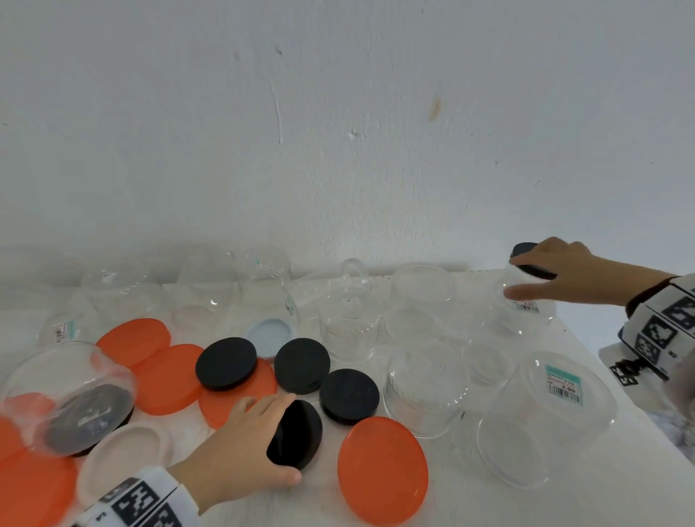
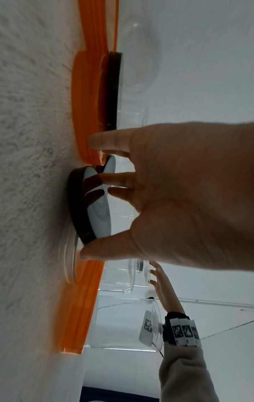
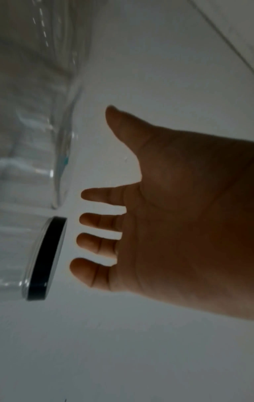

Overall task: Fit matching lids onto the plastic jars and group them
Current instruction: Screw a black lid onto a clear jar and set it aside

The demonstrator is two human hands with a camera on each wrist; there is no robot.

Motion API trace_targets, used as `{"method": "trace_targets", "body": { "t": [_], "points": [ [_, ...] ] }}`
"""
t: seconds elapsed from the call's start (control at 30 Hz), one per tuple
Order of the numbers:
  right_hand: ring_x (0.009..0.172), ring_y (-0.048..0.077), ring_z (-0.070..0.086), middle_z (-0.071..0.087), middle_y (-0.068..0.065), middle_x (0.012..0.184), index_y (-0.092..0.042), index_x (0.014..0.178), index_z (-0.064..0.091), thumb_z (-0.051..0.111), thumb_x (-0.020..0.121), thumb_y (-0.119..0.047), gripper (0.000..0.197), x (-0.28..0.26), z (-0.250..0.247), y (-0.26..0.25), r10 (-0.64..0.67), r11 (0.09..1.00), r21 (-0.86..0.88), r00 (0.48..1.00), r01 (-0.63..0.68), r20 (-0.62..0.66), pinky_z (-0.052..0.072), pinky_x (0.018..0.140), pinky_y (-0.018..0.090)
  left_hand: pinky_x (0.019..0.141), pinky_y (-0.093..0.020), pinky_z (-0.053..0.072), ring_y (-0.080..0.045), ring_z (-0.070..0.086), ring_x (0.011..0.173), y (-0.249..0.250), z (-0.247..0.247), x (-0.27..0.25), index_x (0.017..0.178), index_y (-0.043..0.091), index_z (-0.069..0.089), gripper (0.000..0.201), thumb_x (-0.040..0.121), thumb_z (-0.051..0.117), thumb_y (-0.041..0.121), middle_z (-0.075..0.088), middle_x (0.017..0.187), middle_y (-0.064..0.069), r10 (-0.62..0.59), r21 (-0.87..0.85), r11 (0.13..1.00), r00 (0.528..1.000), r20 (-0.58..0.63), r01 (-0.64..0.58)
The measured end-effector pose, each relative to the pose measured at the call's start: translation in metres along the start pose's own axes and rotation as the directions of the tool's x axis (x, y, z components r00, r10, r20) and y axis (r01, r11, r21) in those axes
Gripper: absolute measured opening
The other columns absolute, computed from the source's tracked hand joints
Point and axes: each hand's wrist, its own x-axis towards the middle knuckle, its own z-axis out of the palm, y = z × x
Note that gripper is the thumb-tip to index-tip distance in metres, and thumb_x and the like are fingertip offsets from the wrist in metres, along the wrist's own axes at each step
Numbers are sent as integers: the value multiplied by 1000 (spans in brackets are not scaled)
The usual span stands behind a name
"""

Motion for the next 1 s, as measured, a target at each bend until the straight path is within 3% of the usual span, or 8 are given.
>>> {"method": "trace_targets", "body": {
  "t": [0.13, 0.27, 0.47, 0.57, 0.67, 0.8, 0.9, 1.0],
  "points": [
    [132, 23, 19, 22, -5, 124, -35, 147, 26, 67, 65, -73, 99, -14, 12, -9, 87, 996, -30, 990, -85, 108, 24, 111, 44, 112, -32, 26, -15, 15, 137, 0, -1, -6, 148, 34, 11, 96, 73, 65, 59, 21, 150, 15, 1, -46, 999, 1000, -20, -2],
    [132, 23, 25, 25, 1, 139, -21, 144, 32, 78, 66, -58, 98, -27, 15, -9, 103, 994, 36, 994, -105, 36, 30, 107, 40, 113, -34, 26, -15, 17, 136, -3, -2, -13, 147, 35, 13, 95, 72, 66, 60, 23, 148, 16, 15, -66, 998, 999, -50, -18],
    [100, 16, 50, 44, 0, 120, -17, 126, 41, 86, 63, -44, 82, -48, 7, -4, 93, 973, 220, 992, -72, -82, 42, 74, 28, 109, -33, 32, -10, 28, 129, -9, -7, -25, 141, 40, 23, 93, 62, 65, 65, 33, 136, 20, 77, -121, 989, 992, -104, -89],
    [97, 17, 51, 45, 0, 117, -18, 127, 42, 86, 62, -42, 82, -59, -2, -5, 77, 969, 244, 980, -31, -183, 40, 66, 23, 108, -32, 34, -9, 31, 129, -10, -9, -31, 143, 36, 24, 98, 60, 65, 67, 34, 137, 18, 103, -138, 983, 984, -147, -124],
    [95, 17, 49, 39, -1, 114, -26, 137, 38, 86, 63, -38, 89, -77, -14, -14, 56, 958, 286, 961, 25, -272, 39, 66, 22, 104, -24, 35, -4, 34, 125, -9, -13, -38, 143, 34, 26, 96, 63, 67, 66, 35, 136, 18, 135, -153, 974, 969, -206, -168],
    [99, 23, 47, 32, 2, 111, -38, 132, 37, 82, 57, -43, 88, -106, -31, -37, 14, 955, 277, 918, 105, -397, 42, 80, 32, 92, -15, 32, -2, 37, 119, -9, -23, -50, 144, 32, 26, 90, 70, 70, 59, 34, 131, 15, 148, -174, 964, 946, -288, -204],
    [95, 18, 48, 35, 1, 113, -37, 125, 38, 79, 54, -46, 83, -125, -38, -60, 38, 912, 367, 851, 185, -523, 42, 75, 28, 94, -19, 36, -4, 40, 118, -13, -32, -60, 141, 34, 30, 86, 70, 69, 61, 39, 130, 12, 144, -189, 957, 926, -349, -220],
    [88, 11, 54, 50, -3, 105, -31, 115, 42, 86, 57, -43, 73, -138, -36, -87, 96, 822, 514, 830, 245, -550, 41, 62, 23, 97, -36, 47, -13, 52, 112, -17, -44, -69, 131, 31, 44, 73, 71, 70, 62, 51, 122, 6, 143, -284, 920, 905, -401, -272]
  ]
}}
